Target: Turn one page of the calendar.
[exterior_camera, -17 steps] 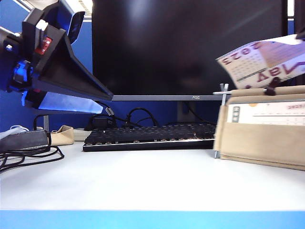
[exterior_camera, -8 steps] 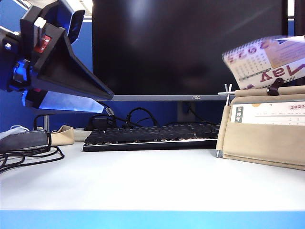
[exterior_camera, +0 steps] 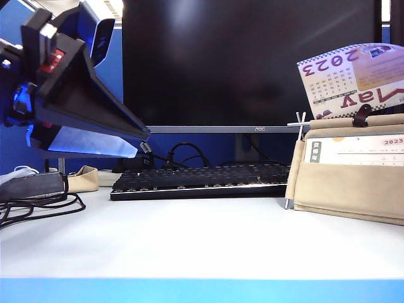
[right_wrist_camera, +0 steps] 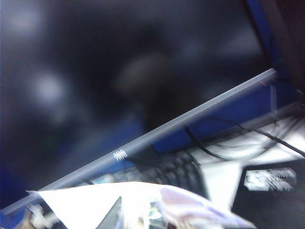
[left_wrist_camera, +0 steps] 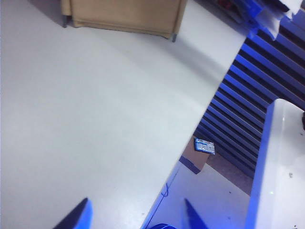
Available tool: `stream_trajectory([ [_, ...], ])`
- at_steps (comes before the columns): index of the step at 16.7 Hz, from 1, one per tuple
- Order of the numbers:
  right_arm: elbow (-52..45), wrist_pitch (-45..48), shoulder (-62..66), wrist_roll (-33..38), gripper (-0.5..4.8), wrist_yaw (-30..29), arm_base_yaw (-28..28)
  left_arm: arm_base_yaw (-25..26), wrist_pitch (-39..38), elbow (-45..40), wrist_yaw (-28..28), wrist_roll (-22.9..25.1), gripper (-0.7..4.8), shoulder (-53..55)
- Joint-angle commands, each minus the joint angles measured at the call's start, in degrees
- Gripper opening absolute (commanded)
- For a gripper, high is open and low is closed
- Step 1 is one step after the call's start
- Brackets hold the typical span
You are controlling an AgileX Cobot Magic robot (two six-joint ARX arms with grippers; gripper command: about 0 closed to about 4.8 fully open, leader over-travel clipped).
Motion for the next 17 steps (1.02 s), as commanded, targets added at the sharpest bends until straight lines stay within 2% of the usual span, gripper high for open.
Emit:
stream_trajectory([
  [1, 0.52, 3.54, 0.94, 0.90, 0.64, 1.77, -0.04, -0.04, -0.61, 0.11, 1.27, -0.04, 2.47, -0.11],
  [3, 0.52, 3.28, 1.18, 0.81, 0.64, 2.49, -0.20, -0.04, -1.51, 0.11, 1.95, 0.00, 2.47, -0.11],
  [5, 0.52, 3.13, 1.51, 0.81, 1.63, 4.81, -1.66, -0.04, -2.43, 0.11, 3.15, -0.02, 2.47, -0.11],
  [6, 0.52, 2.91, 1.51, 0.79, 1.81, 4.81, -2.43, -0.04, -2.58, 0.11, 3.80, -0.09, 2.47, -0.11],
  [9, 0.50, 0.48, 1.53, 0.26, 1.81, 4.72, -5.20, -0.04, -3.37, 0.11, 4.46, -0.44, 2.47, -0.11],
  [13, 0.50, 0.68, 1.36, -0.33, 1.81, -3.54, -5.68, -0.04, -3.37, 0.13, 4.66, -1.09, 2.47, -0.11],
  [15, 0.52, 1.01, -0.48, -1.25, 1.80, -12.02, -5.03, -0.04, -3.34, 0.13, 4.63, -1.25, 2.47, -0.11],
  [16, 0.57, 0.70, -2.12, -3.96, 1.79, -13.94, -3.58, -0.04, -3.32, 0.13, 4.63, -1.18, 2.47, -0.11],
  [17, 2.45, -4.70, -4.74, -9.77, 1.79, -14.60, -1.42, -0.04, -3.30, 0.13, 4.63, -1.03, 2.47, -0.11],
])
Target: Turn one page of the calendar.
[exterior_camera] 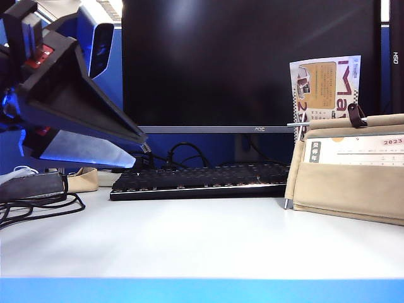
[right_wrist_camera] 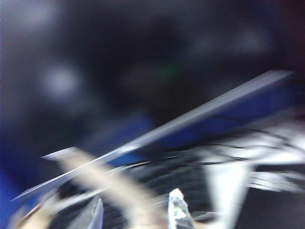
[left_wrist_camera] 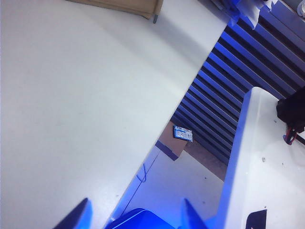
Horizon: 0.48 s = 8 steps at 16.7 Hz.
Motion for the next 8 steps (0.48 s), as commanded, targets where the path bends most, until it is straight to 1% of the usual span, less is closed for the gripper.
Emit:
stream_trajectory([
  [1, 6.32, -15.06, -5.40, -15.98, 1.82, -3.26, 5.01, -0.02, 0.63, 0.13, 0.59, 0.26, 2.47, -0.11],
  [2, 12.35, -27.69, -5.57, -23.43, 2.42, -2.62, 6.49, -0.02, 0.61, 0.13, 0.59, 0.26, 2.47, -0.11],
  [3, 18.93, -38.21, -4.74, -29.03, 3.01, -1.14, 7.28, -0.02, 0.59, 0.13, 0.59, 0.26, 2.47, -0.11],
  [4, 25.24, -45.38, -3.28, -32.87, 3.06, -1.09, 7.30, -0.02, 0.61, 0.13, 0.57, 0.31, 2.47, -0.11],
  [5, 31.61, -51.06, -1.40, -35.17, 3.06, -1.11, 7.30, -0.02, 0.61, 0.13, 0.57, 0.48, 2.47, -0.11],
  [6, 42.40, -60.02, 2.93, -37.92, 3.06, -1.16, 7.34, -0.02, 0.63, 0.13, 0.57, 0.48, 2.47, -0.11],
  [8, 58.16, -73.48, 11.28, -43.34, 3.06, -1.14, 9.75, -0.42, 0.61, 0.13, 0.48, 0.50, 2.47, -0.11],
])
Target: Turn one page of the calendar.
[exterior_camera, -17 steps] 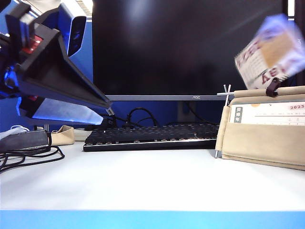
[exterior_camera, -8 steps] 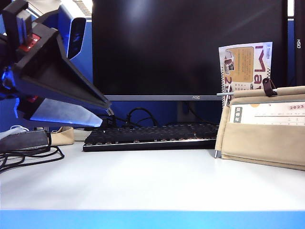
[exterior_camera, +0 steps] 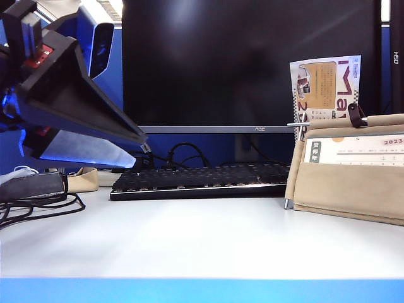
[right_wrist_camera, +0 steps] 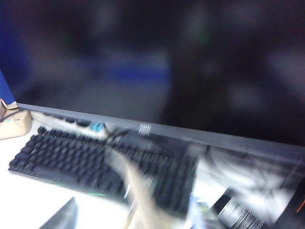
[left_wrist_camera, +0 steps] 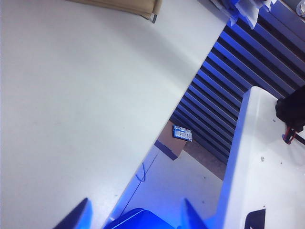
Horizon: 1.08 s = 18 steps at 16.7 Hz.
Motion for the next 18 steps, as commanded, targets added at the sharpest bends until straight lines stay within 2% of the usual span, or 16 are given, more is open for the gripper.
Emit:
stream_trajectory([
  [1, 17.27, -16.92, 9.79, -7.04, 3.06, -0.07, 3.76, -0.44, 0.68, 0.13, 0.42, 0.44, 2.47, -0.11],
  [3, 30.53, -27.85, 20.00, -10.47, 3.06, -0.26, 7.50, -2.01, 1.03, 0.13, -0.02, 0.52, 2.47, -0.11],
  [6, 37.31, -32.22, 28.37, -14.12, 3.06, 0.48, 11.87, -6.32, 1.07, 0.13, -3.06, 1.44, 2.47, -0.11],
  [8, 37.62, -33.62, 32.02, -17.42, 3.05, 4.55, 15.65, -9.90, 1.20, 0.13, -5.62, 1.75, 2.47, -0.11],
  [10, 37.62, -34.14, 34.75, -19.17, 3.05, 8.20, 17.44, -10.71, 1.79, 0.13, -6.25, 1.70, 2.47, -0.11],
  [13, 37.62, -33.48, 37.20, -19.15, 3.00, 8.81, 17.44, -10.71, 1.97, 0.13, -6.23, 1.42, 2.47, -0.11],
  [15, 37.59, -32.94, 38.03, -19.15, 2.90, 12.90, 17.38, -10.71, 2.01, 0.13, -6.25, 1.31, 2.47, -0.11],
  [18, 37.57, -32.68, 38.23, -19.12, 1.98, 15.98, 17.29, -10.71, 2.67, 0.13, -6.47, 1.31, 2.47, -0.11],
])
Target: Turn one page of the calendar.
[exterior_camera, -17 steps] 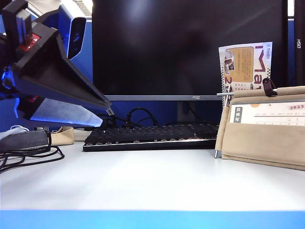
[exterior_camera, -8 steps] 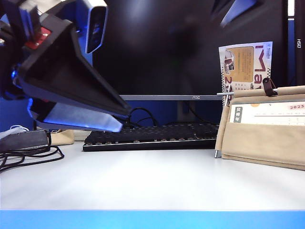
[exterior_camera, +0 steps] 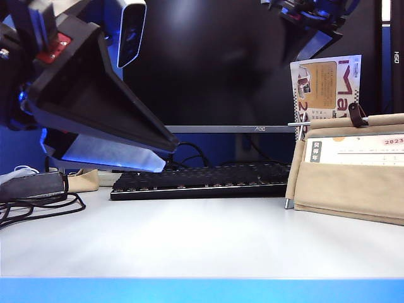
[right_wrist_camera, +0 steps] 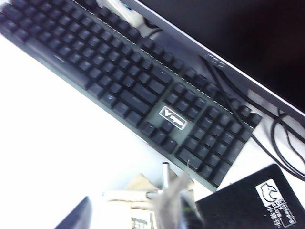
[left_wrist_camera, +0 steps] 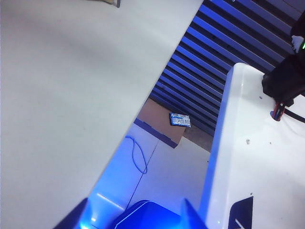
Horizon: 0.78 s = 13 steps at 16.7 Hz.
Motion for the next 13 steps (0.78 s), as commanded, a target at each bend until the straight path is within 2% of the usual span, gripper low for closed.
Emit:
stream_trajectory([
  [1, 0.44, 1.16, -0.20, -0.04, 1.44, 3.61, 0.11, 0.00, 1.53, 0.13, -0.02, 0.04, 2.47, -0.11],
  [2, 0.44, 1.14, -0.17, 0.04, 0.97, 4.94, 0.02, 0.00, 1.53, 0.13, -0.02, 0.04, 2.47, -0.11],
  [3, 0.44, 1.16, -0.17, 0.09, -0.07, 6.27, -0.02, 0.00, 1.51, 0.13, 0.00, 0.04, 2.47, -0.11],
  [5, 0.46, 1.27, -0.17, 0.50, -0.05, 6.23, -0.02, 0.00, 1.51, 0.13, 0.00, 0.04, 2.47, -0.11],
  [6, 0.46, 1.42, -0.17, 0.52, 0.36, 5.99, -0.02, 0.00, 1.49, 0.13, 0.00, 0.04, 2.47, -0.11],
  [7, 0.46, 1.64, -0.17, 1.01, 2.14, 6.01, -0.02, 0.00, 1.49, 0.13, 0.00, 0.04, 2.47, -0.11],
  [8, 0.46, 1.90, -0.17, 2.05, 3.27, 6.08, -0.02, 0.00, 1.49, 0.13, 0.00, 0.04, 2.47, -0.11],
  [9, 0.46, 1.84, -0.17, 2.67, 3.50, 6.05, -0.02, 0.00, 1.49, 0.13, 0.00, 0.04, 2.47, -0.11],
  [11, 0.46, 1.88, -0.17, 2.67, 2.10, 5.97, -0.02, 0.00, 1.51, 0.13, 0.00, 0.04, 2.47, -0.11],
  [13, 0.46, 2.29, 0.00, 2.67, 2.05, 4.96, -0.02, 0.00, 1.51, 0.13, 0.00, 0.07, 2.47, -0.11],
])
